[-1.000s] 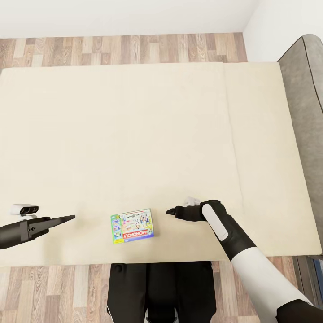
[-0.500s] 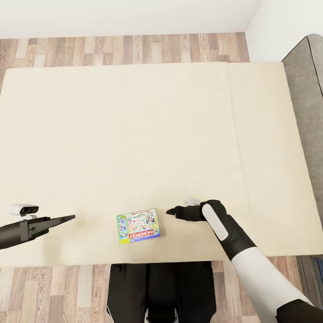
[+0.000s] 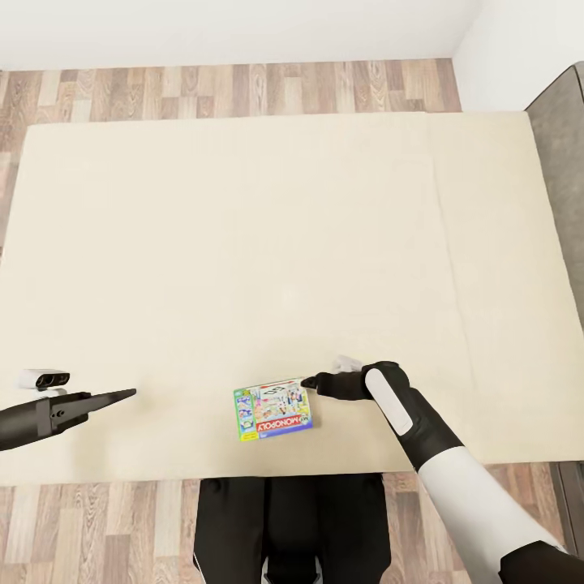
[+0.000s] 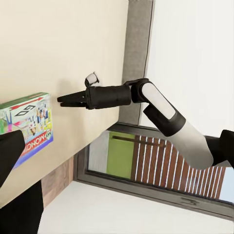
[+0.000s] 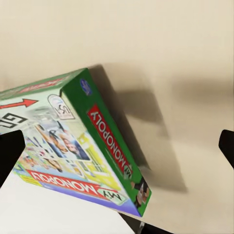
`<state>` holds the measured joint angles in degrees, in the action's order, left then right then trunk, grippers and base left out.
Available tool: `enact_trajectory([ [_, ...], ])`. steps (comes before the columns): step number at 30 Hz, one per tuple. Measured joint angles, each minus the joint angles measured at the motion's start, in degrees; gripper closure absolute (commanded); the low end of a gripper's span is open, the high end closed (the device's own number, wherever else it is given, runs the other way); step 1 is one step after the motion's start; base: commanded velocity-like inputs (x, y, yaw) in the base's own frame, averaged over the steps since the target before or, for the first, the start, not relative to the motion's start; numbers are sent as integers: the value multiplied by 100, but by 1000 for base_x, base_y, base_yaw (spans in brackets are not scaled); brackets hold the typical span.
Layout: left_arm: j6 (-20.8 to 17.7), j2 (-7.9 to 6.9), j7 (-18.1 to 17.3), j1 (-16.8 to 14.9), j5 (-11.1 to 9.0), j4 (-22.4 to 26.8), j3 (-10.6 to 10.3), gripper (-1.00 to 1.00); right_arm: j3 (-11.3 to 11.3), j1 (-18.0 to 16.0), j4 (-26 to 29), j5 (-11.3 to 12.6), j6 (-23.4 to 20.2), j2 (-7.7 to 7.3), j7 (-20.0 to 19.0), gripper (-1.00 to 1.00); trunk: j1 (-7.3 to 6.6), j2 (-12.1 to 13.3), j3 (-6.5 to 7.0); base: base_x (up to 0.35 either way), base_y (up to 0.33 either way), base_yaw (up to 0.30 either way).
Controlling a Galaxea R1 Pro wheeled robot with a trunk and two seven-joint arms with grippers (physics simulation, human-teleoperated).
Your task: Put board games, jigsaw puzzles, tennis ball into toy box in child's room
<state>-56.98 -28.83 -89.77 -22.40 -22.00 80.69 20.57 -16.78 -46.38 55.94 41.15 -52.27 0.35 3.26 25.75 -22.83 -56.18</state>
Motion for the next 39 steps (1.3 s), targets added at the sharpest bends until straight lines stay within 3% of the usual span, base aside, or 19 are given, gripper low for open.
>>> enact_trajectory([
  [9, -1, -1, 0, 0, -1, 0, 0, -100, 1, 0, 0, -1, 5, 0, 0, -100, 0, 0, 0, 0, 150, 0],
  [39, -14, -3, 0, -1, -1, -1, 5, -100, 3, 0, -9, 11, -10, 1, -8, -100, 0, 0, 0, 0, 5, 0],
])
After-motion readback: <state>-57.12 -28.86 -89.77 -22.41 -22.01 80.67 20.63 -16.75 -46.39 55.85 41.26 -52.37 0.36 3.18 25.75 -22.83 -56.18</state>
